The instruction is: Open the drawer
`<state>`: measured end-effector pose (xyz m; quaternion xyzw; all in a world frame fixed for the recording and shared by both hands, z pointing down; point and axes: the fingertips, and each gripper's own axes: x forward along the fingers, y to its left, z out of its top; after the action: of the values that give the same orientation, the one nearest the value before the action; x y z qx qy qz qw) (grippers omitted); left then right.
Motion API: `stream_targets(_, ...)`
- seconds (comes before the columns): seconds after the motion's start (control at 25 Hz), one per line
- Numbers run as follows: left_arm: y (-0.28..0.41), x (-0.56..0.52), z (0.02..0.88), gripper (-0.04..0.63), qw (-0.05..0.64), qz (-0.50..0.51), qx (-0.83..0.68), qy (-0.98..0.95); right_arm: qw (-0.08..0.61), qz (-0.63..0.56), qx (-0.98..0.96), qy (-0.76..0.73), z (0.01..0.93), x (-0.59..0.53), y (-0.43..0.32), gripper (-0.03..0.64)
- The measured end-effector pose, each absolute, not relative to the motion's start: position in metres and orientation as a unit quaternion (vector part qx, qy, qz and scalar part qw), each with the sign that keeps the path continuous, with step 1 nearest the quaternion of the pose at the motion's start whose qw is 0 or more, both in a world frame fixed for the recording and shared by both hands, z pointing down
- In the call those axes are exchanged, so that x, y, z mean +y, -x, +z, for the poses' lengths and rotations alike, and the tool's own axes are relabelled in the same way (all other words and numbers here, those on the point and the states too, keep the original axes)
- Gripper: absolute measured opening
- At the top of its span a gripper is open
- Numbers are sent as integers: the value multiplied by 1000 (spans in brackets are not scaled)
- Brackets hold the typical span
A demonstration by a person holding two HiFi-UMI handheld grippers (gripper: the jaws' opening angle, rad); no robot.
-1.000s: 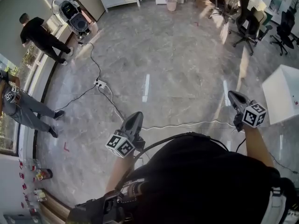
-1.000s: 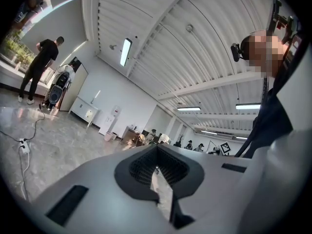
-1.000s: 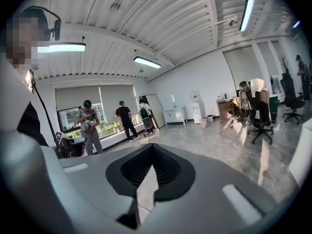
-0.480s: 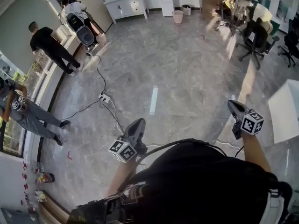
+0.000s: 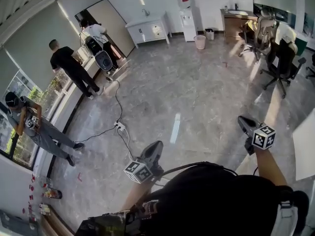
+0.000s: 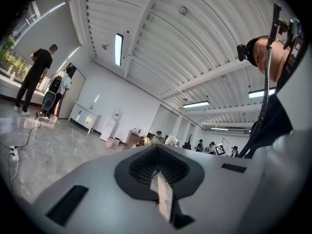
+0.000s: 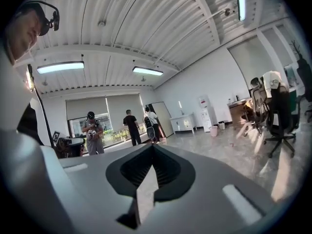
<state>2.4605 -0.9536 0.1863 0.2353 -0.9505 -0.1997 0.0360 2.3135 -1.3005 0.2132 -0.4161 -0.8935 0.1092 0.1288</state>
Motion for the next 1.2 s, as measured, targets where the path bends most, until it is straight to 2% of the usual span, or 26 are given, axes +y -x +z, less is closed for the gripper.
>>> stream_targets(0.4,-2362,-962,197,2,73,-180,-948,-254,140,103,-885,432,241,-1283,-2235,2)
stream_targets(0.72,-2190,-938,209,0,72,-221,-919,-318,152,82,-918,357,234,-1283,-2110,2)
stream_targets(0.96,-2070,-895,194,2,72,-185,-908,-368,144,98,-931,320,221,-1243,-2022,2)
stream_targets(1.2,-2013,-871,184,2,53,-191,-910,-364,157,76,-920,352,221,-1205,-1964,2)
